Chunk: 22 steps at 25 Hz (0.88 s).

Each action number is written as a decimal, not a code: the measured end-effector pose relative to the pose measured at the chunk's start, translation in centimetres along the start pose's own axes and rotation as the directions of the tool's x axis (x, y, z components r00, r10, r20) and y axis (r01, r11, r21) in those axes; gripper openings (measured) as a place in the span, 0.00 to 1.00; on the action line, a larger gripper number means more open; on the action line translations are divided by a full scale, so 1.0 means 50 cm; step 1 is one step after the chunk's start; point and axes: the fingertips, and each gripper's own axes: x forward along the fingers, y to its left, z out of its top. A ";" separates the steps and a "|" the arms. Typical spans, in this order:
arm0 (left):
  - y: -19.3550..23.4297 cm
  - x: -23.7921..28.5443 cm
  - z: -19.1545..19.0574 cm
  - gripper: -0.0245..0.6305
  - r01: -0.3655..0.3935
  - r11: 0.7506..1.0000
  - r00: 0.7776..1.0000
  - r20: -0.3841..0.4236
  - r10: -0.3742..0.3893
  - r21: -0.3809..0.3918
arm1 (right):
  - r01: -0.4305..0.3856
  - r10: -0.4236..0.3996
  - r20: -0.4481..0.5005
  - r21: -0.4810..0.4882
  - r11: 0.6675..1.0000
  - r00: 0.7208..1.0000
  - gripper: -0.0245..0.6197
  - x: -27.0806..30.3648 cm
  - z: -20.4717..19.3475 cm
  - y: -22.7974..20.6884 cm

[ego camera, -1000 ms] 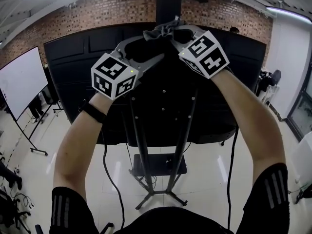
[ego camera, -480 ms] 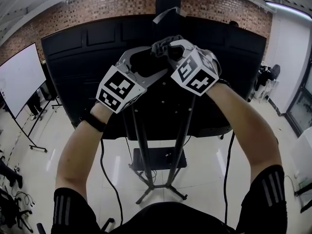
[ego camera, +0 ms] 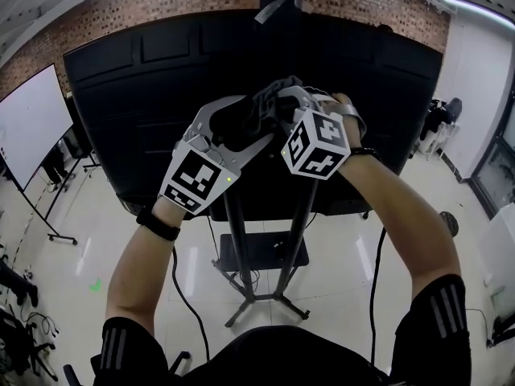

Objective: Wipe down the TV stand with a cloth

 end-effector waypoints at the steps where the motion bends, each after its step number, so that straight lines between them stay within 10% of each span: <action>1: -0.007 -0.006 -0.010 0.51 -0.005 1.000 1.000 -0.003 0.005 -0.011 | -0.007 0.007 -0.012 -0.008 1.000 1.000 0.09 0.003 -0.006 0.016; 15: -0.095 -0.069 -0.094 0.51 -0.037 0.986 0.999 -0.005 0.037 -0.165 | 0.012 -0.082 -0.154 -0.406 0.914 0.985 0.09 0.030 -0.030 0.144; 22: -0.137 -0.089 -0.145 0.51 -0.026 0.969 0.999 -0.026 0.020 -0.245 | -0.036 -0.026 -0.194 -0.308 0.951 0.981 0.09 0.036 -0.042 0.214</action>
